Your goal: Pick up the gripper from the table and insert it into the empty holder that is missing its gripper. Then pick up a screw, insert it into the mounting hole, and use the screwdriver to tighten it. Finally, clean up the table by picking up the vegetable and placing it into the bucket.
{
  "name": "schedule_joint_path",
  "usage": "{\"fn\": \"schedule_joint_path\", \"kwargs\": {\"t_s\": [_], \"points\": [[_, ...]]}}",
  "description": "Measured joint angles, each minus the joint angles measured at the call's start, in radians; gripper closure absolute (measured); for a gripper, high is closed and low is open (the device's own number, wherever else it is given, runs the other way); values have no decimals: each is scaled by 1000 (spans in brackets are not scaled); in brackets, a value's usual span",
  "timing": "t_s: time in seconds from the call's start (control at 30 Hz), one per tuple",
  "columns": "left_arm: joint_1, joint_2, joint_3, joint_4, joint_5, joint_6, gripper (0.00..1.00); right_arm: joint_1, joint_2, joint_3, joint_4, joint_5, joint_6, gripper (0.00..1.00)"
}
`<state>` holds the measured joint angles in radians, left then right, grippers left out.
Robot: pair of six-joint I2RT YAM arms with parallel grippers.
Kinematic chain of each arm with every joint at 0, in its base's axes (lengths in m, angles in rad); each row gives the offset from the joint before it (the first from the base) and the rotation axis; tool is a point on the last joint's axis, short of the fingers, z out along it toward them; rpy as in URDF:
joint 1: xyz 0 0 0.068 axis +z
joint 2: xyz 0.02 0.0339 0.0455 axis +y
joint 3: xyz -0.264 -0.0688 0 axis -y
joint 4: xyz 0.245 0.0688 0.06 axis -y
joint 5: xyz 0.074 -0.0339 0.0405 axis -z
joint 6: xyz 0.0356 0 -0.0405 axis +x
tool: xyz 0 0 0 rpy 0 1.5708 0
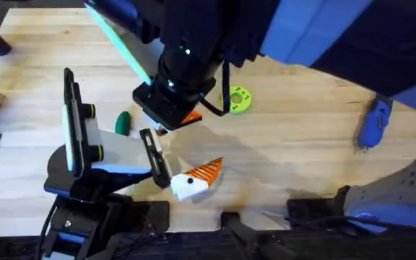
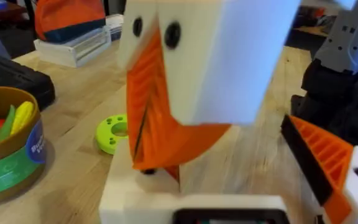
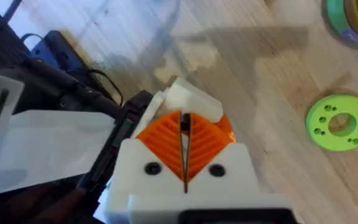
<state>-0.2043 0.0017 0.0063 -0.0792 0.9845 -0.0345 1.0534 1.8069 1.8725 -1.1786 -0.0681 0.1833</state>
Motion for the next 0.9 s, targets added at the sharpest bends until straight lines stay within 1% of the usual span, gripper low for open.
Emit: {"fn": "schedule_joint_path", "kwargs": {"t_s": [0.2,0.23,0.27,0.3,0.37,0.4,0.5,0.53,0.57,0.6,0.9], "points": [[0,0,0,0,2,0,15,0,0,0,0,0,0,994],[0,0,0,0,3,0,15,0,0,0,-1,0,3,979],[0,0,0,1,3,0,15,0,0,0,-2,-1,5,910],[0,0,0,2,3,0,15,0,0,0,-3,-1,2,819],[0,0,0,2,3,0,15,0,2,0,-3,-1,4,705],[0,0,0,0,3,0,15,0,2,0,-3,-1,5,592],[0,0,0,0,-2,-1,15,-13,2,0,-17,25,6,162],[1,0,0,0,-2,-3,15,-23,2,0,-20,33,4,50],[1,0,0,0,-4,-3,15,-34,2,0,-22,32,3,18],[1,0,0,0,-4,-3,15,-39,2,0,-22,28,3,12],[1,0,0,3,0,-3,15,-65,2,0,-71,7,-5,7]]}}
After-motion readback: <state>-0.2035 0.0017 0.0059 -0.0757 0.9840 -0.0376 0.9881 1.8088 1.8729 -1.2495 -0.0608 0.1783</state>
